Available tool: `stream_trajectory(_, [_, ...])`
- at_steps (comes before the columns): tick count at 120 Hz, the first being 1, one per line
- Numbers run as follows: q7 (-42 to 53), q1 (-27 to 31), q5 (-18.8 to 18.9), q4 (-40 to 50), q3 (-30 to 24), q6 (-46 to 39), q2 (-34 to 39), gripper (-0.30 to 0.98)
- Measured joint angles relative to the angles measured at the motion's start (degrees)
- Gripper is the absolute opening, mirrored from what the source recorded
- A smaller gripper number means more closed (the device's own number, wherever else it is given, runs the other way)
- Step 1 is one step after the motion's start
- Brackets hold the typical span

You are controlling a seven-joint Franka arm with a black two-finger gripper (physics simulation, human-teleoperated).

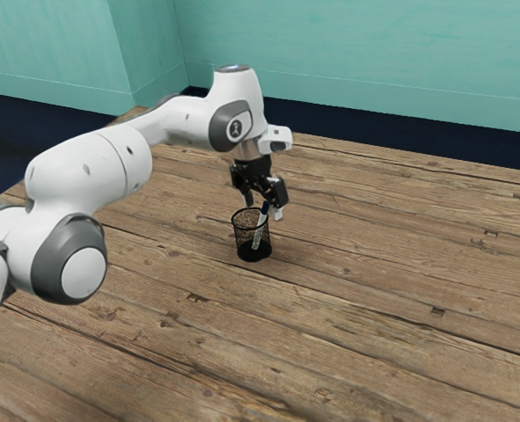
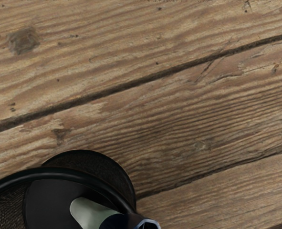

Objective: Take the marker out of the pen holder and place it to the left of the pen holder.

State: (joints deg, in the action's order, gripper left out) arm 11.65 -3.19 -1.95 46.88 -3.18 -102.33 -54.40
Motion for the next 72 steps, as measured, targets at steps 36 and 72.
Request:
stream_trajectory(36, [0.61, 0.66, 0.02, -0.01, -0.77, -1.46, -0.58, 0.19])
stream_trajectory(72, [0.84, 0.97, 2.50, 0.05, -0.58, -0.59, 2.19, -0.07])
